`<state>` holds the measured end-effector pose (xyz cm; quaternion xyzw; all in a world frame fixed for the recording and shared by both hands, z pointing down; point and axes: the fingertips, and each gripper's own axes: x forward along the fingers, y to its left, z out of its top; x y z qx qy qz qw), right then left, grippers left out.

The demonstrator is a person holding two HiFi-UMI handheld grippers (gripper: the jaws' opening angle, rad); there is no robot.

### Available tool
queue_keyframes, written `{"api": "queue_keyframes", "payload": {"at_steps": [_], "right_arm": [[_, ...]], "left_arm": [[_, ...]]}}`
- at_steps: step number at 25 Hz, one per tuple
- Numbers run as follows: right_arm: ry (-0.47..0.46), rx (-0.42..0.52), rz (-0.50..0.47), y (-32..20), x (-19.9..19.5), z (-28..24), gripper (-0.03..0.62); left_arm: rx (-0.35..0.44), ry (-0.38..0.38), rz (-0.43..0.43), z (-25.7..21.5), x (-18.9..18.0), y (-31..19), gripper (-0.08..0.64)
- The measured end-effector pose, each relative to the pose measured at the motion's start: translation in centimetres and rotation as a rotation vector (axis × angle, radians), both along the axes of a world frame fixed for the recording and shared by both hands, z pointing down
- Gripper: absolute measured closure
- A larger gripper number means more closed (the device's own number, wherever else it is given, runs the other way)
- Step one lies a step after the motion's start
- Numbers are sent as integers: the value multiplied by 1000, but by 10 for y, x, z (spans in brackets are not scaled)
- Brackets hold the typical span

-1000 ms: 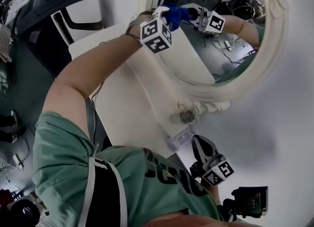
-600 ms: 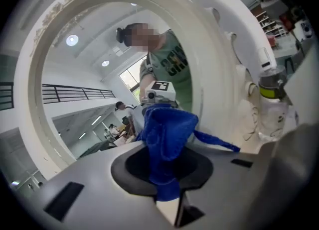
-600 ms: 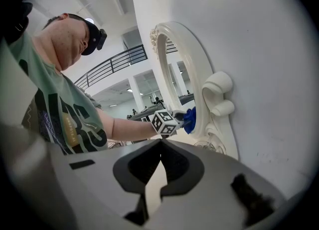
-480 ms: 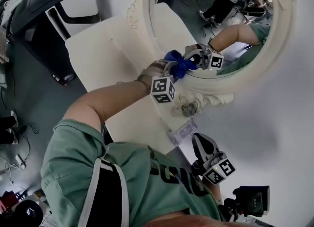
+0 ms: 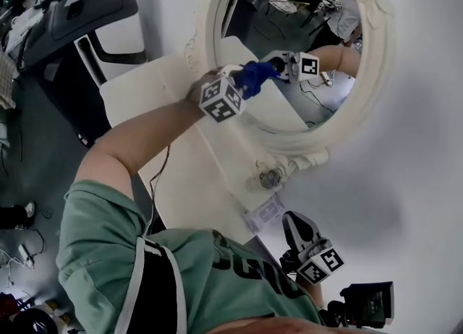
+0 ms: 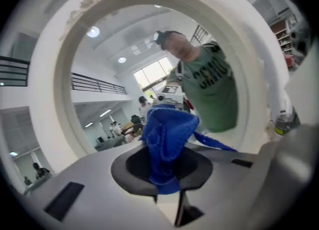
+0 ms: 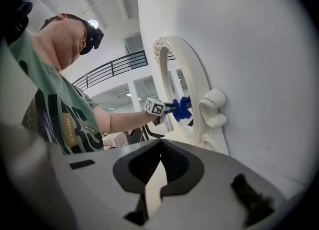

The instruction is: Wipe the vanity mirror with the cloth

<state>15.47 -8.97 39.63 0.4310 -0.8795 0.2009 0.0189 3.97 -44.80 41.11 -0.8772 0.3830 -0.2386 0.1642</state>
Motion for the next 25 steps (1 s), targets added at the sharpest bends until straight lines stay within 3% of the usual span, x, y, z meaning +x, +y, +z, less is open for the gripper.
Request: {"api": "queue_keyframes", "payload": {"at_steps": [5,9,17,25], "right_arm": [[-1,24,13,1,21,10,580],[-32,34,30,2,27,8,580],[-38,55,35,2,35,9,580],[-41,29,27,6,28,13,580]], "left_arm": [[216,116,-220,-154,-77,-80,480],[324,64,-280,-224,-96,-114,480],[309,21,-306,-235,-97,-140,479],[314,-30,-291,-218,-81,-118,485]]}}
